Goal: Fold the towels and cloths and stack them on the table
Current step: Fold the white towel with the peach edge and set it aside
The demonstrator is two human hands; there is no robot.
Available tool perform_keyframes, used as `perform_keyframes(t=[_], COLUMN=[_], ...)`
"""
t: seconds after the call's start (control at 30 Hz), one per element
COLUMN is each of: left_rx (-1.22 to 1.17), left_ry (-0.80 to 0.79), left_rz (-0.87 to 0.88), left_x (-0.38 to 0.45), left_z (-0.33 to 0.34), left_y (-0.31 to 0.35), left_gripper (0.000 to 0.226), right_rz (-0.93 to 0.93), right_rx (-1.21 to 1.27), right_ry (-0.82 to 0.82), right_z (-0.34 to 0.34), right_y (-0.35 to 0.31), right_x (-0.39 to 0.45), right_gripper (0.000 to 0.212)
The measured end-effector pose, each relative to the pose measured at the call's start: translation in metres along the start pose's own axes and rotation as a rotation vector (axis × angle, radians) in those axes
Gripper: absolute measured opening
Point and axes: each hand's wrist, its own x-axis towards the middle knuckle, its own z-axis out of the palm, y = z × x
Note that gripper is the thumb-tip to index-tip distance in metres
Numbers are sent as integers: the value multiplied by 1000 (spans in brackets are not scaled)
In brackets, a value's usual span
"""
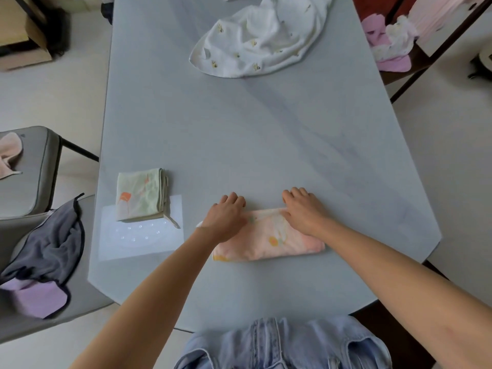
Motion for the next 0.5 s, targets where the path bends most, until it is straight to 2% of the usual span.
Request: perform_keyframes(t=[0.13, 0.2, 0.3, 0.4, 0.5], left_rx=[79, 73, -24, -73, -22], left_ry=[-98, -170, -220, -26, 395], left_rz=[8, 23, 25, 24, 147], left_x=[11, 15, 14, 11, 9], left_z=[-4, -7, -18, -48, -78], left_y=[-1, 2, 5, 0, -4], left_gripper=[42, 35, 25, 16, 13], right_rz=[-12, -21, -47, -74, -163], right_rx=[-19, 5, 125, 168, 128], right_ry=[-100, -169, -212, -50, 252], right_z=[-5, -8, -22, -50, -78], right_y=[-3, -3, 0, 8, 13], right_x=[5, 6, 6, 7, 4], right_gripper=[38, 31, 5, 18, 21])
